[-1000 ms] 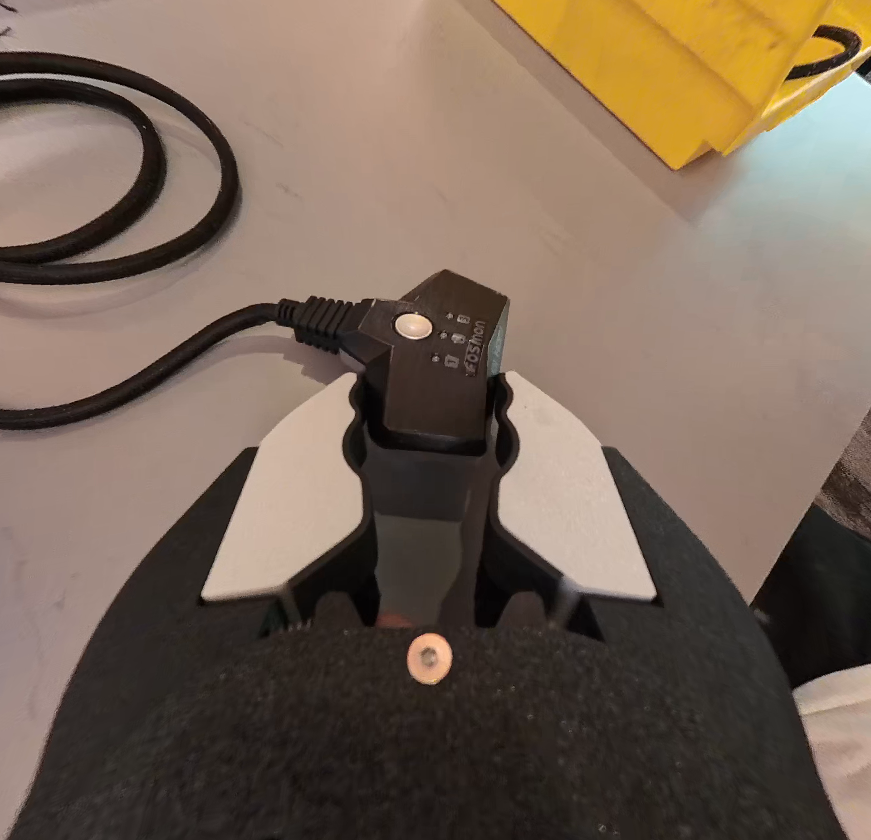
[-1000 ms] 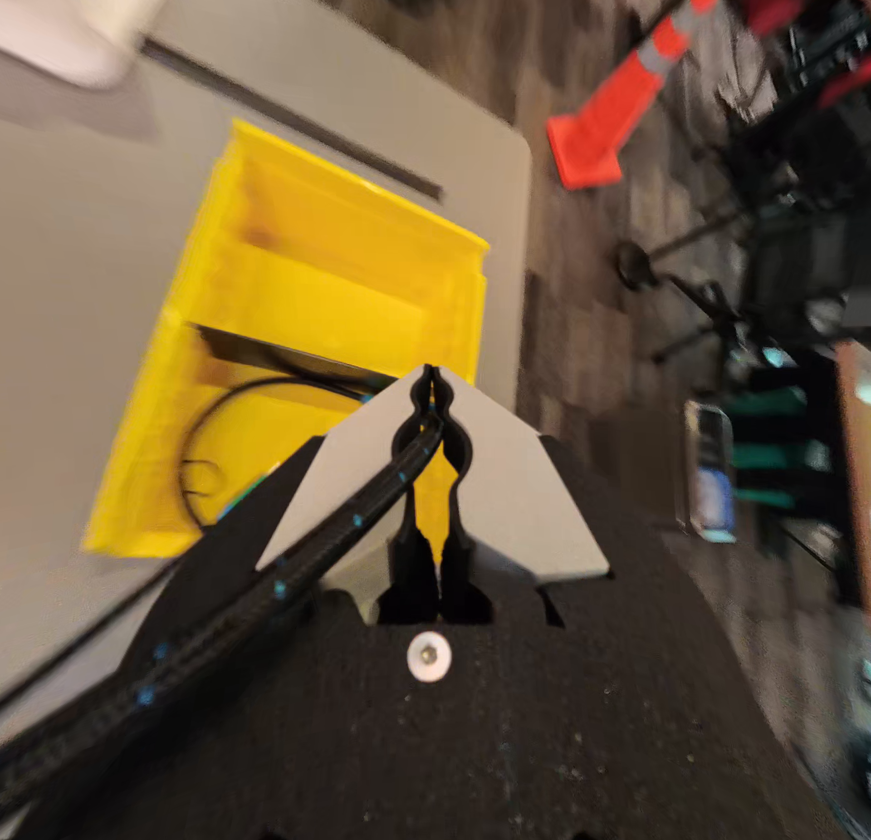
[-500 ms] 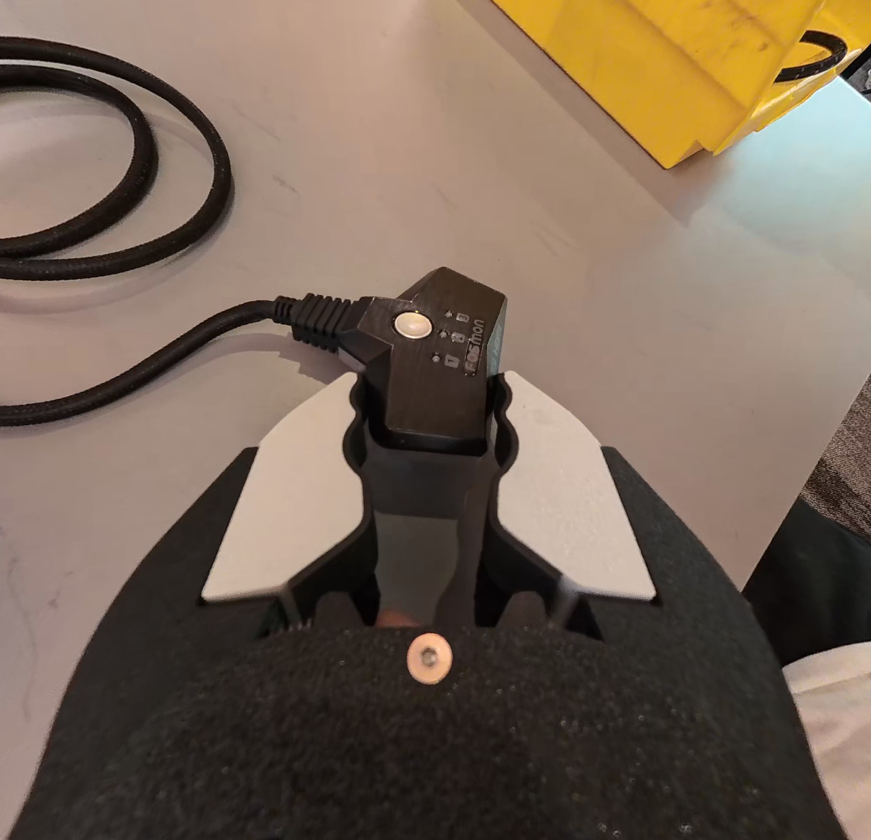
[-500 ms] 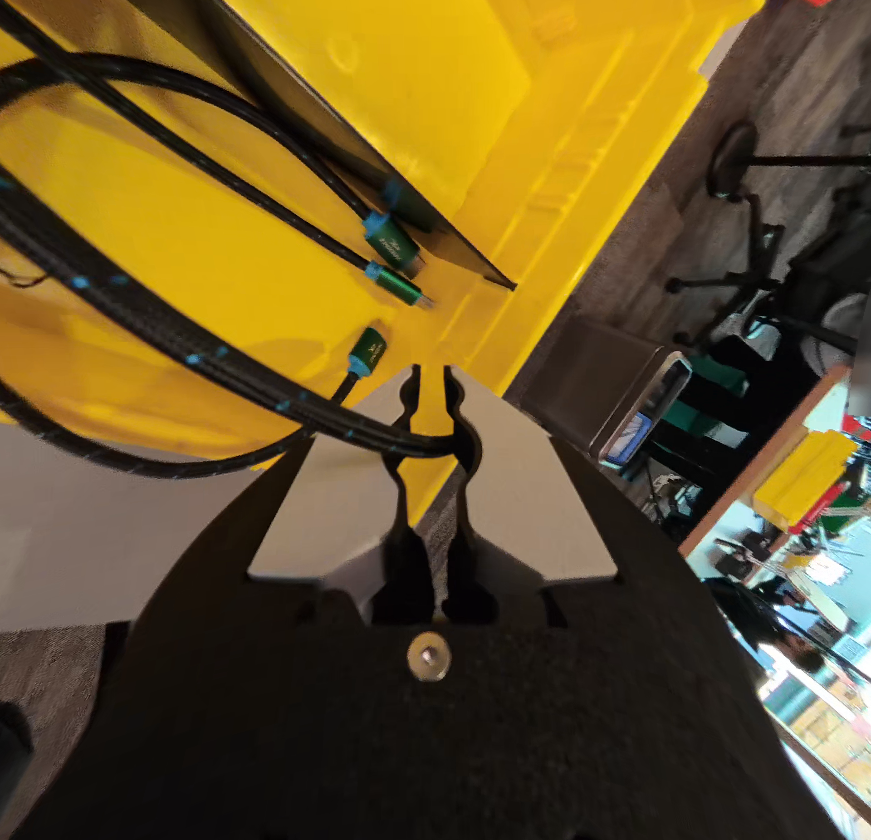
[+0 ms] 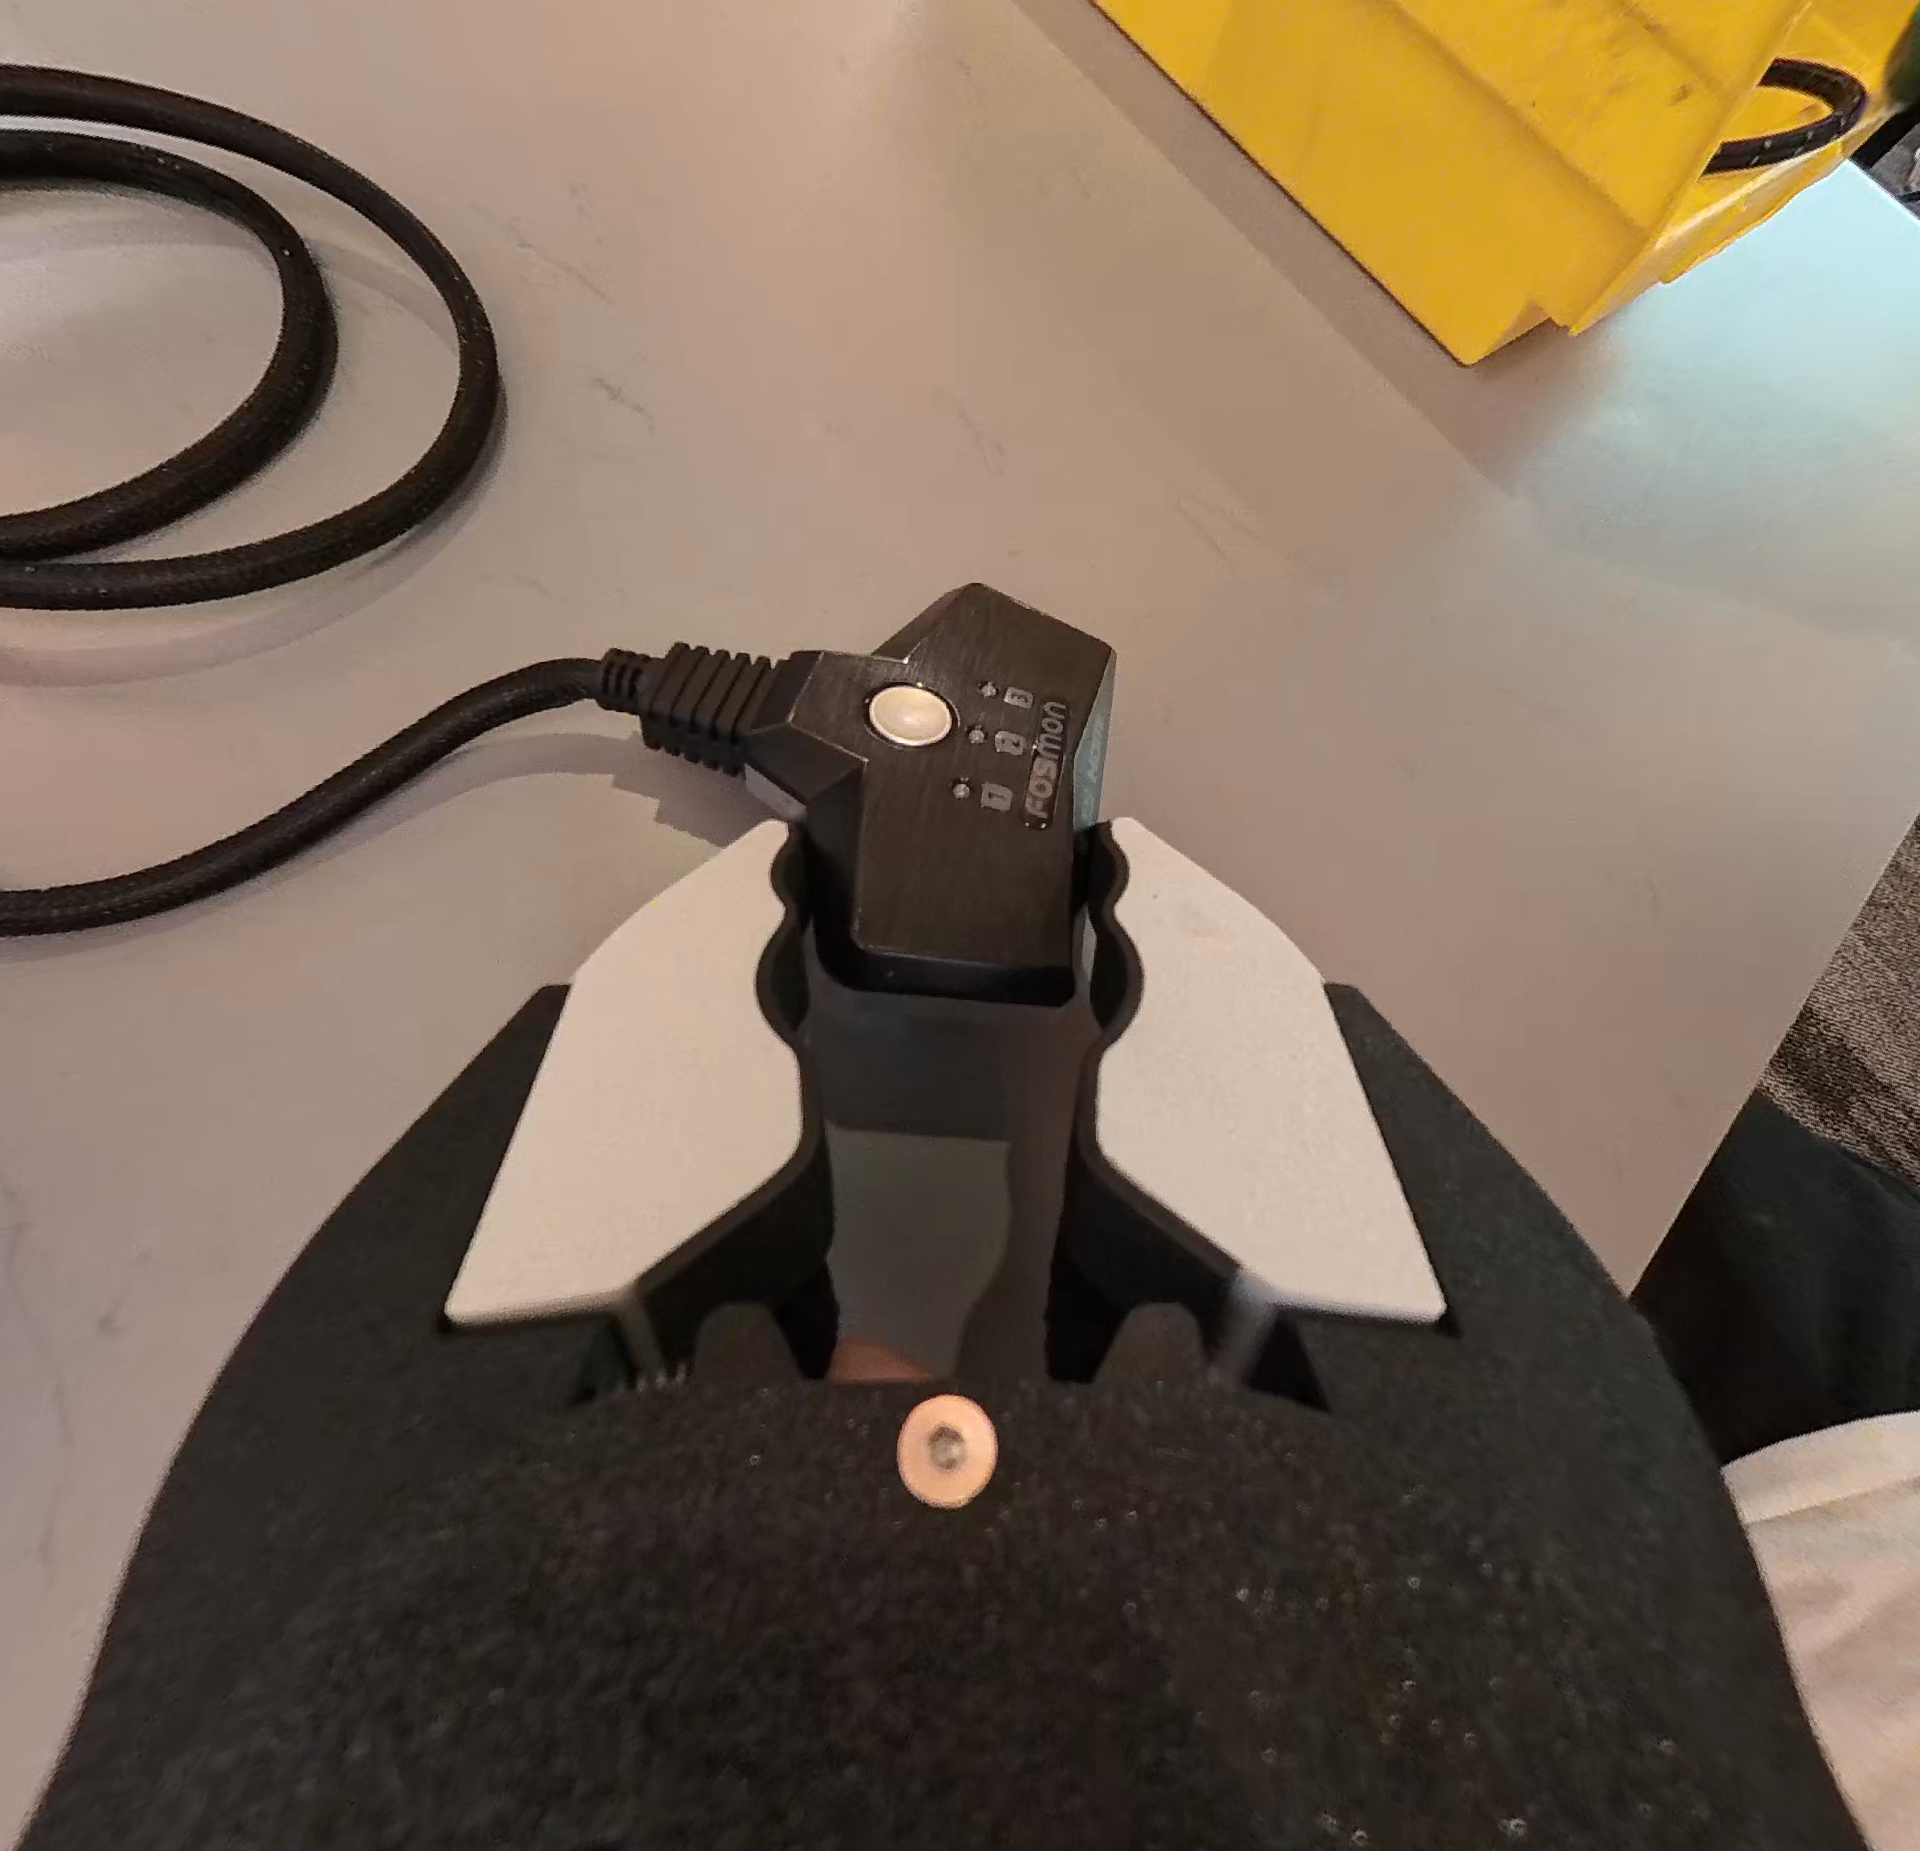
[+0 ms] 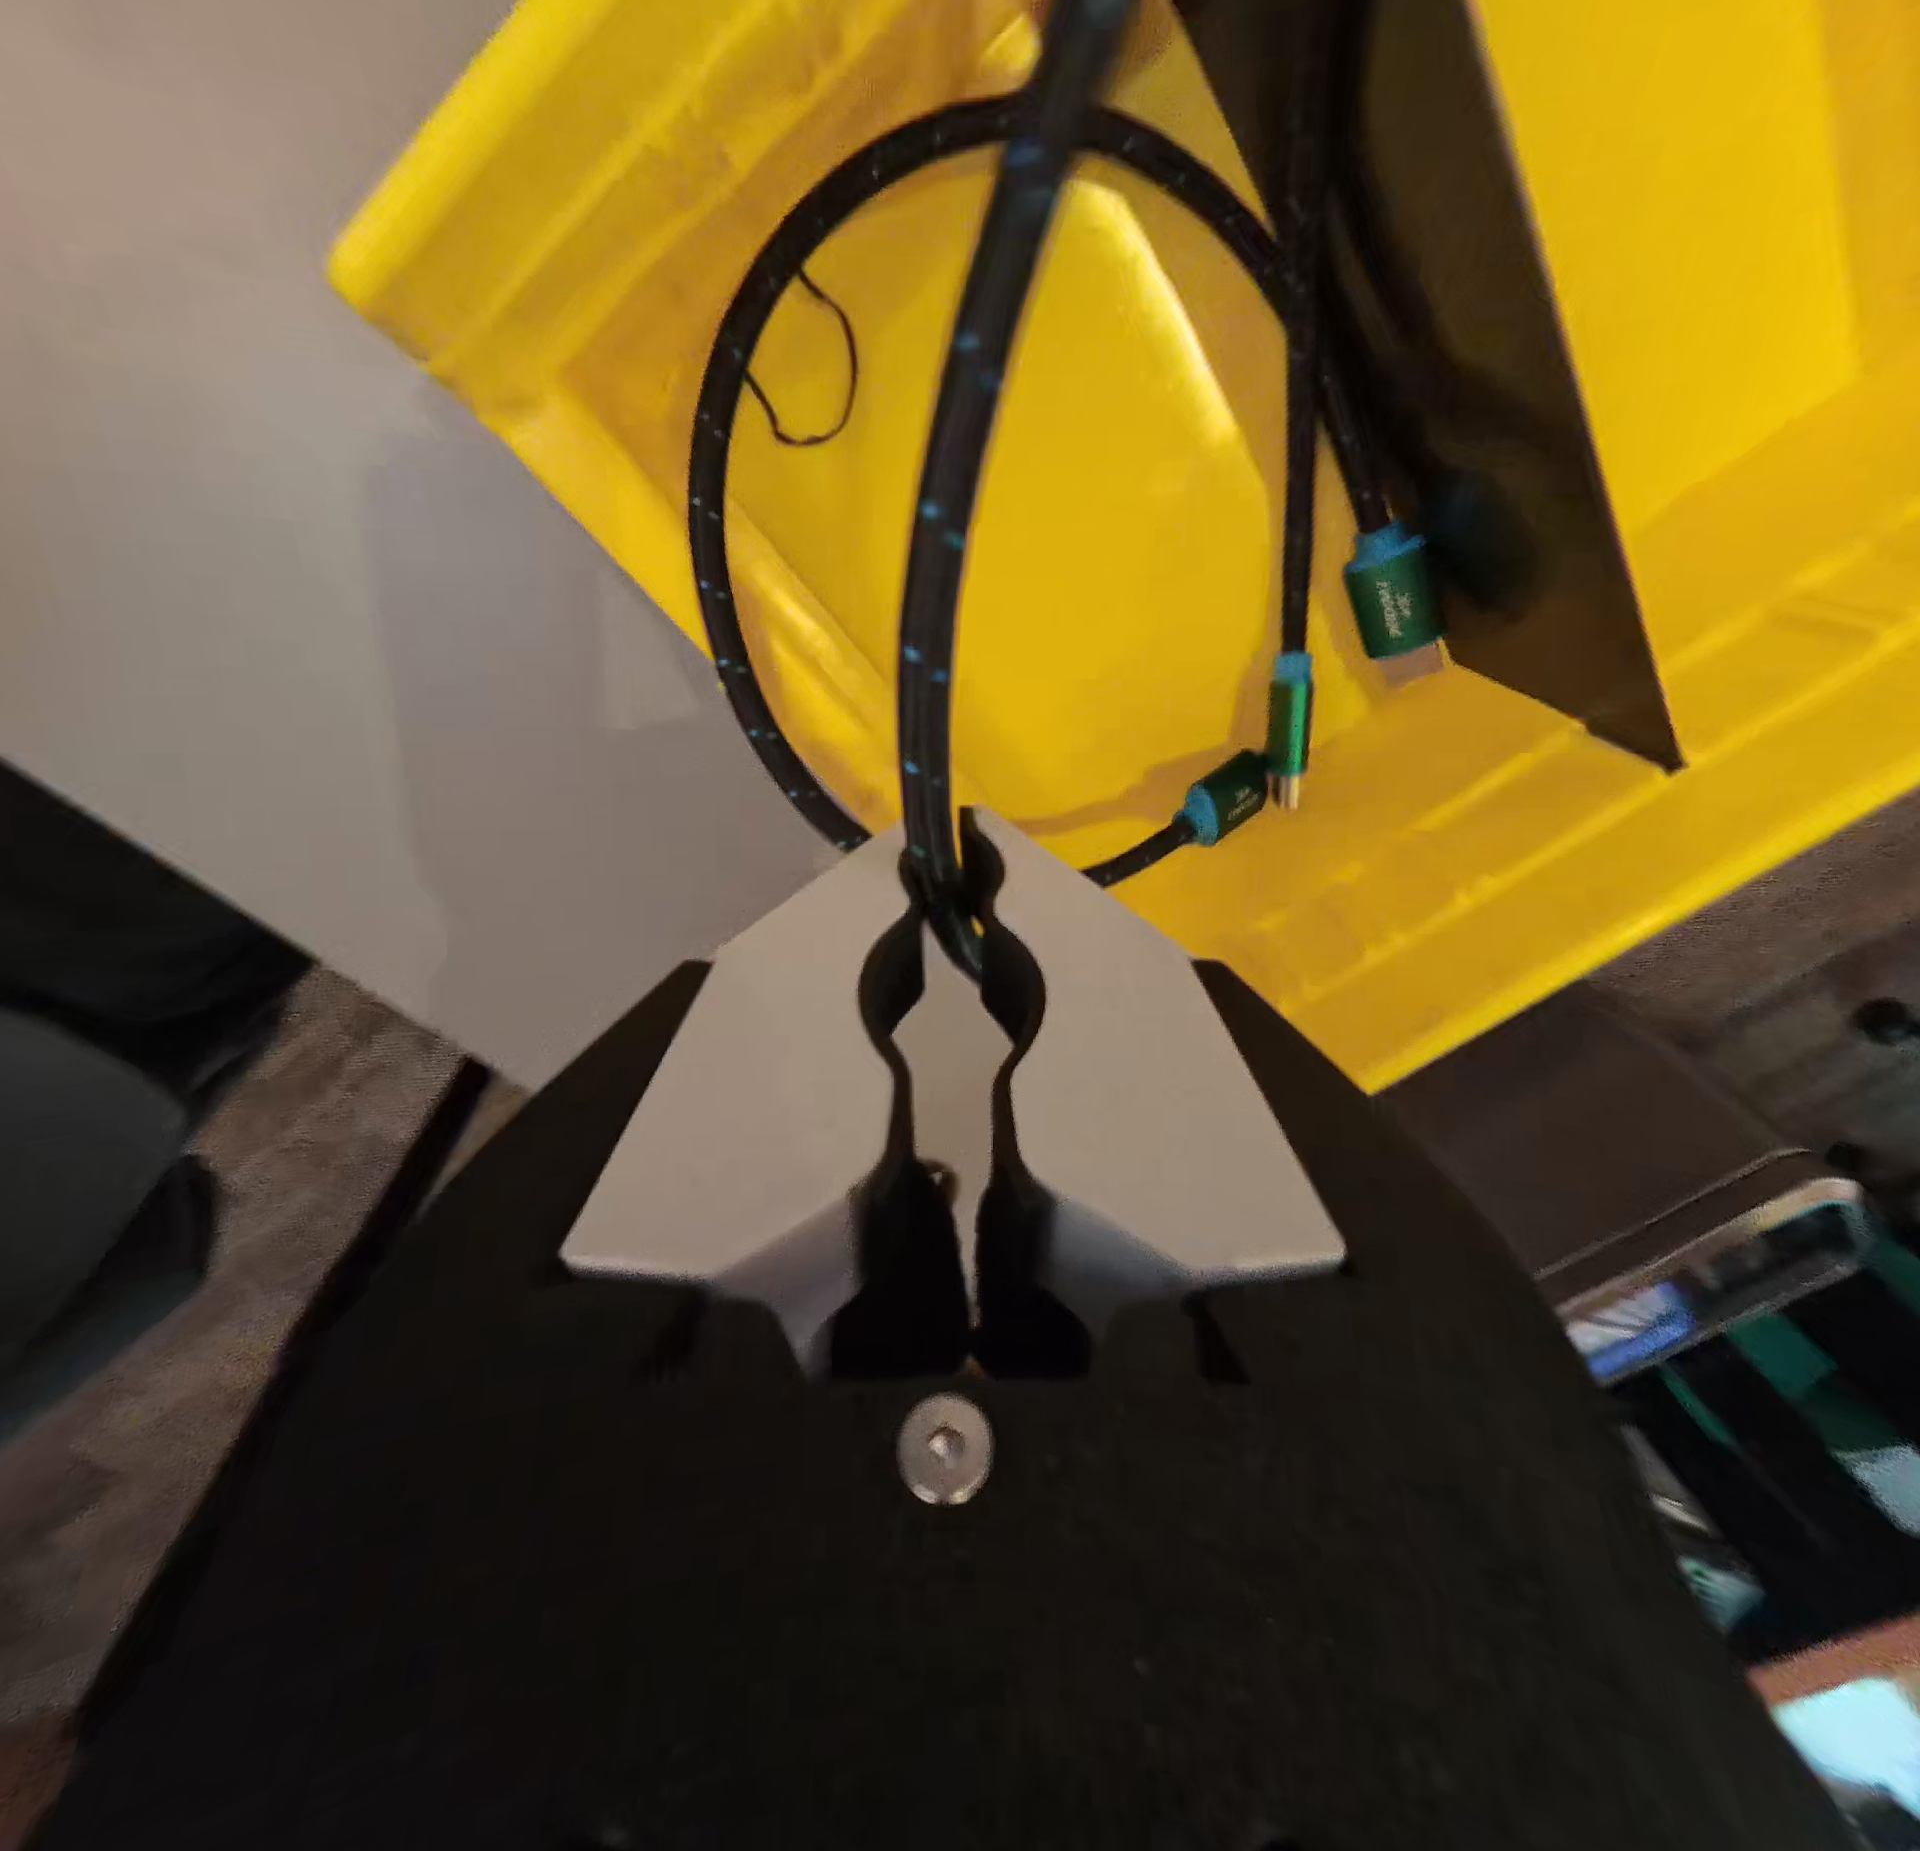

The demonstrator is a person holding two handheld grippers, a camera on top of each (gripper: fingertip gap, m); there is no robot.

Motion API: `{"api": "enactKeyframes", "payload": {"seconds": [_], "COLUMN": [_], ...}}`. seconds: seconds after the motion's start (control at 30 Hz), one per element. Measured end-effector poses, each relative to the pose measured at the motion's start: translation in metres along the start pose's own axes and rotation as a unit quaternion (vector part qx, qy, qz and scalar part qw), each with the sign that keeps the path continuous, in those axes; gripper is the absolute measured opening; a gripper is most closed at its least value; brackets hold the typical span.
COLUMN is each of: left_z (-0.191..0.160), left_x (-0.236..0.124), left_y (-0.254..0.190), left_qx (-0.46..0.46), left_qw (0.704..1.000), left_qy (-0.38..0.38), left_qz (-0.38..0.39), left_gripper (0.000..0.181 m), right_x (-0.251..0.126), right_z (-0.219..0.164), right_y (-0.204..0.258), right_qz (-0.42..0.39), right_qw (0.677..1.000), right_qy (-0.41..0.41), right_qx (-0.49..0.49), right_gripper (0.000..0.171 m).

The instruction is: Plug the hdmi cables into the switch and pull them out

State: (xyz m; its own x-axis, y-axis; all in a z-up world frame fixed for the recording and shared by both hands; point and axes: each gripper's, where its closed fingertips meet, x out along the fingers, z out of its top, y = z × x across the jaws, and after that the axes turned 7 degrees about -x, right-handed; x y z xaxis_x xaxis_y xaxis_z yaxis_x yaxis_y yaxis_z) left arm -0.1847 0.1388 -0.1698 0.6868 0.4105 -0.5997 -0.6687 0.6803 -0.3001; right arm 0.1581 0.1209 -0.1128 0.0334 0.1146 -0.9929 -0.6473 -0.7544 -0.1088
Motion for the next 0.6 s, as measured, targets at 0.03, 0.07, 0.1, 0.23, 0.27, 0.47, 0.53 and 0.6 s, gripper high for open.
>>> {"api": "enactKeyframes", "payload": {"seconds": [0.03, 0.07, 0.1, 0.23, 0.27, 0.47, 0.53, 0.6], "left_z": [0.0, 0.0, -0.001, -0.002, -0.002, -0.002, -0.002, -0.003], "left_x": [0.0, 0.0, 0.0, -0.001, -0.001, -0.002, -0.003, -0.004], "left_y": [0.0, -0.001, -0.002, -0.003, -0.003, -0.004, -0.005, -0.006], "left_qx": [0.0, 0.001, 0.001, 0.001, 0.001, -0.001, 0.009, 0.017], "left_qw": [1.0, 1.0, 1.0, 1.0, 1.0, 1.0, 1.0, 1.0], "left_qy": [0.0, 0.001, 0.001, 0.003, 0.003, 0.001, 0.003, 0.002], "left_qz": [0.0, -0.001, -0.002, -0.005, -0.006, -0.013, -0.018, -0.021], "left_gripper": [0.051, 0.051, 0.051, 0.051, 0.051, 0.051, 0.051, 0.051], "right_x": [0.008, 0.016, 0.02, 0.021, 0.022, 0.003, -0.02, -0.052], "right_z": [-0.001, 0.0, 0.001, -0.007, -0.015, -0.02, 0.006, 0.035], "right_y": [-0.002, -0.007, -0.016, -0.034, -0.03, -0.003, 0.008, 0.027], "right_qz": [-0.015, -0.032, -0.06, -0.112, -0.097, 0.001, 0.042, 0.098], "right_qw": [1.0, 0.999, 0.998, 0.994, 0.995, 0.997, 0.98, 0.942], "right_qy": [0.004, 0.003, 0.0, -0.009, 0.001, -0.075, -0.187, -0.319], "right_qx": [-0.011, -0.017, -0.017, -0.012, -0.011, 0.034, 0.05, 0.049], "right_gripper": [0.0, 0.0, 0.003, 0.016, 0.019, 0.028, 0.029, 0.03]}}
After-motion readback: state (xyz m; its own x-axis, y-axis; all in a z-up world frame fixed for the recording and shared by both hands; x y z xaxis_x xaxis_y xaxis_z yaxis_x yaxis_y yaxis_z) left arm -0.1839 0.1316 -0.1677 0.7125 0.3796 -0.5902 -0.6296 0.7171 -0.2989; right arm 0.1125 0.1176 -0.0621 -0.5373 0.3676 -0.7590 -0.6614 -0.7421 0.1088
